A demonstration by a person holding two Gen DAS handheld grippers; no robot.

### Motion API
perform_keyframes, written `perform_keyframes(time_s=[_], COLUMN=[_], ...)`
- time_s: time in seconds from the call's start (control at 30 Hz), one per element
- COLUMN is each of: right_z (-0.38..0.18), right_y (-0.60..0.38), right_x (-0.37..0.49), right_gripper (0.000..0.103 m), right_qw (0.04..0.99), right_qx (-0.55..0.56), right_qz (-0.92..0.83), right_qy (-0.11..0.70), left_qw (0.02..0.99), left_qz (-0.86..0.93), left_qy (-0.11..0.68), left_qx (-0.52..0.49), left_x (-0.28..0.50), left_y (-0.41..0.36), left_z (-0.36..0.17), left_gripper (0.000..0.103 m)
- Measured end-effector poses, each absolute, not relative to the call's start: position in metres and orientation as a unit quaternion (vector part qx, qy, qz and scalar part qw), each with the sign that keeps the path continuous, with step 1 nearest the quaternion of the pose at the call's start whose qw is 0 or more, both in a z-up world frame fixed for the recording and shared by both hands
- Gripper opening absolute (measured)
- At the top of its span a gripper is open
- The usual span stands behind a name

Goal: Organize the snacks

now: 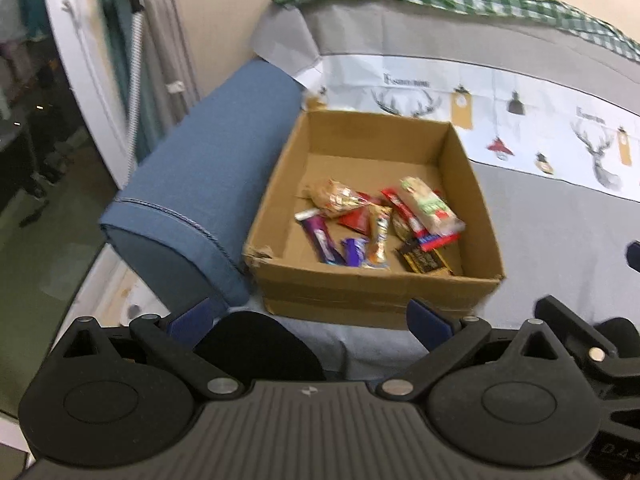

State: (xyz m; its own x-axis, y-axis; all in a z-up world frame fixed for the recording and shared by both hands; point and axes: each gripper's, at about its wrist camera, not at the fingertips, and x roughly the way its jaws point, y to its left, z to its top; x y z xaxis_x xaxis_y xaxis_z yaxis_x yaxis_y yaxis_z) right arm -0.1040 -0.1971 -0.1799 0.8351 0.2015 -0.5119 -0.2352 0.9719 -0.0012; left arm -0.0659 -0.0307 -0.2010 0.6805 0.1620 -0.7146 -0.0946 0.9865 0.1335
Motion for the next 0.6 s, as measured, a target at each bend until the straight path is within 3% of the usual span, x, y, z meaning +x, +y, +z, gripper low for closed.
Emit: perform_keyframes(time_s=[0.23,0.6], right_z=[-0.1804,-0.1814], right_y=[-0.1976,-0.1965], right_x=[-0.1083,-0.1091], right_gripper=[0.102,0.102], right_qw=[0.958,0.957], right_qx=[-0.030,-0.031], right_qz=[0.112,0.113], right_qy=[0.264,0.265], left_qw=[0.914,0.913], left_qz=[0.073,0.057], left_qy=[0.389,0.398], left_qx=[0.087,0.061], left_x=[-0.0706,-0.0729], left_y=[-0.0343,-0.0336], left_z=[-0.2020,-0.2054], left_gripper=[0.103,0.103])
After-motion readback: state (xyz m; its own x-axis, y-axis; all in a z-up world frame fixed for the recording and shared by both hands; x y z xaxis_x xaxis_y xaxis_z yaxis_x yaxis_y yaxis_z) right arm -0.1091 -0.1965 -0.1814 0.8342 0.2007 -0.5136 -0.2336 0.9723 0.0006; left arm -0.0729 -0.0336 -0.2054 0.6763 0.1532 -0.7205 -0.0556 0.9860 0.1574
